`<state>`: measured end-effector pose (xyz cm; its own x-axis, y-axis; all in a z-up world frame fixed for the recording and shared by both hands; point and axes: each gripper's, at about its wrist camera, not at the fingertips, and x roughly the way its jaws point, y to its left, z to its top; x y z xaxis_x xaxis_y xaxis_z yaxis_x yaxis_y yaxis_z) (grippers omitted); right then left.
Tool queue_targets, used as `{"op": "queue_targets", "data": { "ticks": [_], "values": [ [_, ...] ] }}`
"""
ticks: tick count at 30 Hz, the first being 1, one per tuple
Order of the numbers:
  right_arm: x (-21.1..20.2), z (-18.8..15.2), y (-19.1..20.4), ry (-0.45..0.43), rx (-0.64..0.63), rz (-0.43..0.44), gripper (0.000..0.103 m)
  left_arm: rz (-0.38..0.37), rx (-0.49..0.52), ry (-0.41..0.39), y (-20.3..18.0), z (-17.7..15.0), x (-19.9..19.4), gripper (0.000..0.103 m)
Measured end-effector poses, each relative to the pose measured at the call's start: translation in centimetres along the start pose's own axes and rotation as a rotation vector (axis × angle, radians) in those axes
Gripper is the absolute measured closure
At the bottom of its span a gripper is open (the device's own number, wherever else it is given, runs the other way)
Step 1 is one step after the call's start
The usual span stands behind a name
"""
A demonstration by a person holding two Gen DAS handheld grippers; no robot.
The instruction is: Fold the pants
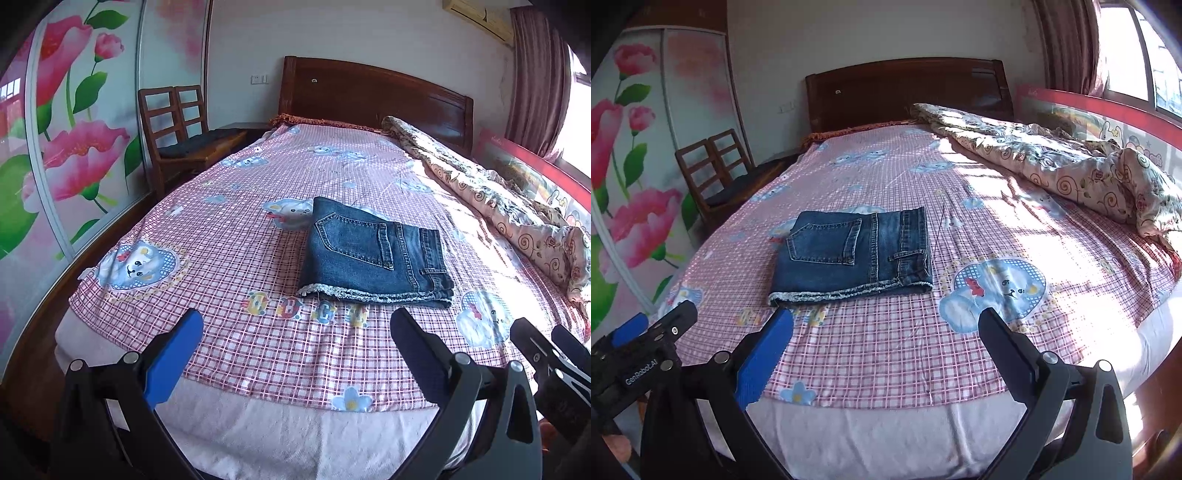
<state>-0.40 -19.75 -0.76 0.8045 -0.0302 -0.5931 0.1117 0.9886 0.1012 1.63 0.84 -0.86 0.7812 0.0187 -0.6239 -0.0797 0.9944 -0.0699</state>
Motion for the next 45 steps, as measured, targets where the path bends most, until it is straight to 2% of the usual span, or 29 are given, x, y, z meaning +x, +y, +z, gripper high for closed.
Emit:
{"op": "queue_targets", "data": {
  "ticks": [30,33,35,45],
  "values": [
    [0.36,-0.2,-0.03,0.01,0.002,-0.004,0.003,-0.012,0.0,0.026,0.12,-0.27,0.65,0.002],
    [0.42,-0.21,-0.02,0.012,-0.001,-0.005,0.003,0.033,0.008,-0.014,0.08,-0.29,0.13,0.002],
    [0.43,-0.21,0.0,0.011,0.0,-0.004,0.003,0.007,0.005,-0.001,0.23,-0.13,0.13,0.002],
    [0.55,-0.21,-0.03,0.012,-0.009,-0.011,0.003,-0.016,0.016,0.006,-0.11,-0.14,0.23,0.002]
  ]
}}
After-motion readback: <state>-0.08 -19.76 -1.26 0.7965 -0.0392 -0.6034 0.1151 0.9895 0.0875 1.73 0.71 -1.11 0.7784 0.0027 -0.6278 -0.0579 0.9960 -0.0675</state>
